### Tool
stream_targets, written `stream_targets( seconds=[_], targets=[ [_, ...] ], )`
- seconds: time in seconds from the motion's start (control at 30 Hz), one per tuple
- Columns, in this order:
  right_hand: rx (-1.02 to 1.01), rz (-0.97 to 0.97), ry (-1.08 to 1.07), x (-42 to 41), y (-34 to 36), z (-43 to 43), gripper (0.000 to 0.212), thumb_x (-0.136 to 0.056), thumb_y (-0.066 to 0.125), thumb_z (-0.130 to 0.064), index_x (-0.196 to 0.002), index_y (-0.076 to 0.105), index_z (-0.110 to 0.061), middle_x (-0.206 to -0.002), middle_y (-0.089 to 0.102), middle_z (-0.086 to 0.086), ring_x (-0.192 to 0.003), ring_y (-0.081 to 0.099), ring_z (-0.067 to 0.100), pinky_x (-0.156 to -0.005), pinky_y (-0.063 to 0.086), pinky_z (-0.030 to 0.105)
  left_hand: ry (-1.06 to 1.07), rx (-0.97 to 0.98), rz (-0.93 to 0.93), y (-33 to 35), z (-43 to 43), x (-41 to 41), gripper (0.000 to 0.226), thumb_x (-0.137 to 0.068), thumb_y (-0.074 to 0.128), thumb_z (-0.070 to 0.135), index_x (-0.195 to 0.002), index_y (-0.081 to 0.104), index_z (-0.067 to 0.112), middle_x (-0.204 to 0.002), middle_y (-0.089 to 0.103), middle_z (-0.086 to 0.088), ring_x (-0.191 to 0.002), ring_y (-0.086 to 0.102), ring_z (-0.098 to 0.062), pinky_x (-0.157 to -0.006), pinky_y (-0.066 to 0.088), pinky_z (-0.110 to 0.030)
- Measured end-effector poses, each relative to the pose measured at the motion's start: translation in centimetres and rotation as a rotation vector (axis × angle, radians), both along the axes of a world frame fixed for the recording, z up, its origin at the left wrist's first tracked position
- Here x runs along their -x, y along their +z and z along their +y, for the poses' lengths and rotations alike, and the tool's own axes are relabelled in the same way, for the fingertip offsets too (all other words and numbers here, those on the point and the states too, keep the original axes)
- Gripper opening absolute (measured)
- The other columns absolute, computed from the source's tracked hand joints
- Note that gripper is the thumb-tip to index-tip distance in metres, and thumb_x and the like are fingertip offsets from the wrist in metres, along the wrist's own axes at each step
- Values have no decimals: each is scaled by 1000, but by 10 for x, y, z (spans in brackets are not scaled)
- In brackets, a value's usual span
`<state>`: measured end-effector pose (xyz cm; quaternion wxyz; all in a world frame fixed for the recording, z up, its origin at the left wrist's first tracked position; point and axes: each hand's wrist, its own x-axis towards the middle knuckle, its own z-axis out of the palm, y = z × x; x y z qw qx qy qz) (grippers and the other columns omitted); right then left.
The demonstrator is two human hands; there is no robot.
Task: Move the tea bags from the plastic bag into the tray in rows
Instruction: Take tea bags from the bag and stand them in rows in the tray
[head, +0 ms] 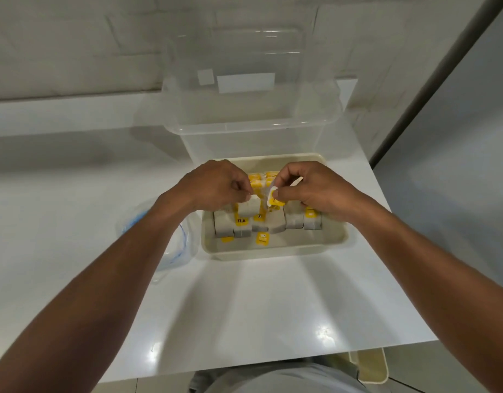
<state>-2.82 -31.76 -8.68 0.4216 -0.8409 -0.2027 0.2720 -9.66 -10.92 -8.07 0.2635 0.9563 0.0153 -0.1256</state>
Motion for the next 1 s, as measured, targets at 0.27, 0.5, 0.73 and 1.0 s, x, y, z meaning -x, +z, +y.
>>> stream_targets(
  seconds=[0.27, 0.5, 0.73, 1.0],
  targets=[
    [68, -231, -25, -3, -6, 4, 12, -77, 79, -24, -82, 68, -23, -81, 58, -21, -62, 49, -15, -56, 31, 9, -44, -30, 25, -4, 6, -4, 10, -88, 72, 26, -96, 78, 28, -77, 62, 27, -87, 63, -6, -84, 52, -31],
    [89, -89, 77, -4, -12, 3, 27, -84, 72, -15, -107, 67, -29, -80, 69, -9, -66, 65, 5, -59, 42, 19, -144, -2, 103, -14, 3, -5, 10, -87, 72, 23, -95, 78, 24, -76, 64, 24, -84, 63, -5, -82, 51, -29],
    [288, 108, 233, 0, -20, 2, 10, -83, 69, -14, -88, 72, -23, -66, 72, -2, -63, 70, 10, -50, 44, 20, -216, 77, 241, -33, -3, -10, 7, -86, 75, 26, -92, 78, 28, -74, 66, 20, -73, 59, 5, -71, 45, -17],
    [440, -95, 166, -14, -50, 13, 13, -78, 74, -19, -78, 70, -32, -66, 65, -17, -73, 64, 5, -69, 54, 27, -194, -235, 142, -71, -16, -35, 12, -85, 67, 35, -94, 74, 40, -82, 60, 23, -98, 61, -11, -88, 52, -40]
  ],
)
